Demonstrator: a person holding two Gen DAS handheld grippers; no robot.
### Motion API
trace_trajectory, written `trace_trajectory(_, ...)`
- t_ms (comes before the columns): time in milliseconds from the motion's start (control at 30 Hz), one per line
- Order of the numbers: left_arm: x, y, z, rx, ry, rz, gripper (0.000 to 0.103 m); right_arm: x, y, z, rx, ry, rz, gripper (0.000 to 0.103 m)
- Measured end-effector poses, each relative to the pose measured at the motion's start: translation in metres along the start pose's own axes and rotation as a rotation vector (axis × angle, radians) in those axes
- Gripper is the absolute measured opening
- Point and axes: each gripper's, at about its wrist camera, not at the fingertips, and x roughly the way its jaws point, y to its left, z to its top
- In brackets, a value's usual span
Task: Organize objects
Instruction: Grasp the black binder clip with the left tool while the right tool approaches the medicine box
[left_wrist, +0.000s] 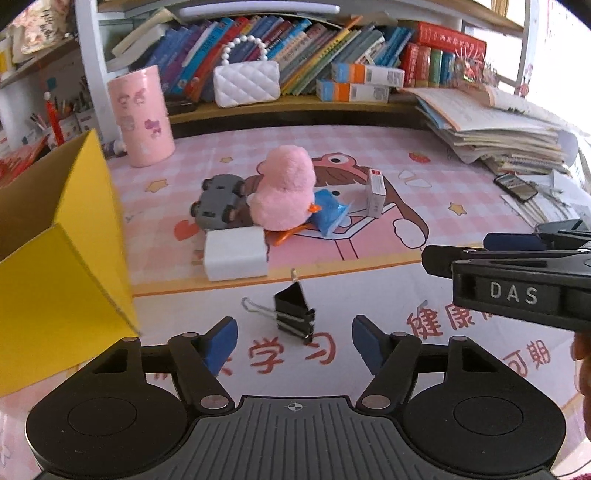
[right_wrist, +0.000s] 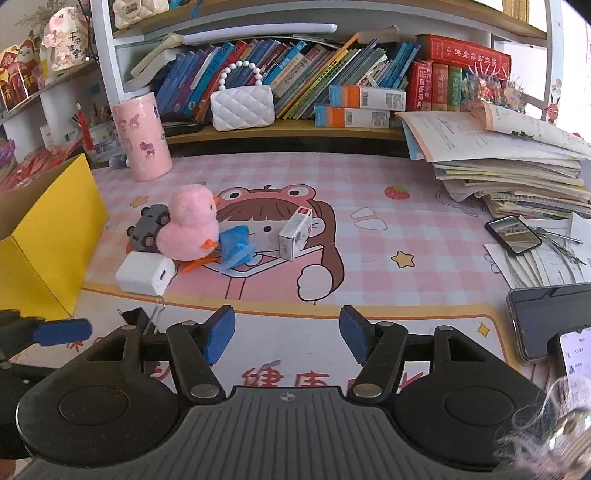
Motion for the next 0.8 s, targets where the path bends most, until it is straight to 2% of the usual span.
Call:
trace_trajectory(100,0.013,-0.006,0.003,0.017,0.026,0.020,0.062,0.002,-0.005,0.000,-0.006,-0.002,0.010,0.061)
trace_trajectory(200,0.025,-0.008,0.006,0.009,0.050,0.046,0.060,0.005,-0.009,0.002,-0.012,-0.007,0.023,0.062)
trace_trajectory(367,0.036,-0.006,0.012,-0.001,0.036,0.079,0.058,0.009,-0.009,0.004,-0.041,-0.020,0.052,0.064)
trace_trajectory(467,0.040,-0.008,0.012,0.020,0.033,0.071,0.035,0.012,-0.007,0.006,-0.058,-0.028,0.064,0.068)
trace_trajectory(500,0.040,-0.008,0.012,0.023,0.036,0.065,0.032,0.013,-0.007,0.006,-0.061,-0.032,0.066,0.069)
trace_trajectory(667,0.027,-0.002,0.014,0.019,0.002,0.059,0.030,0.022,-0.006,0.010,-0.054,-0.038,0.070,0.070)
trace_trajectory(800,0.010,0.012,0.015,-0.037,-0.022,0.045,0.027,0.036,-0.008,0.019,-0.046,-0.052,0.057,0.070)
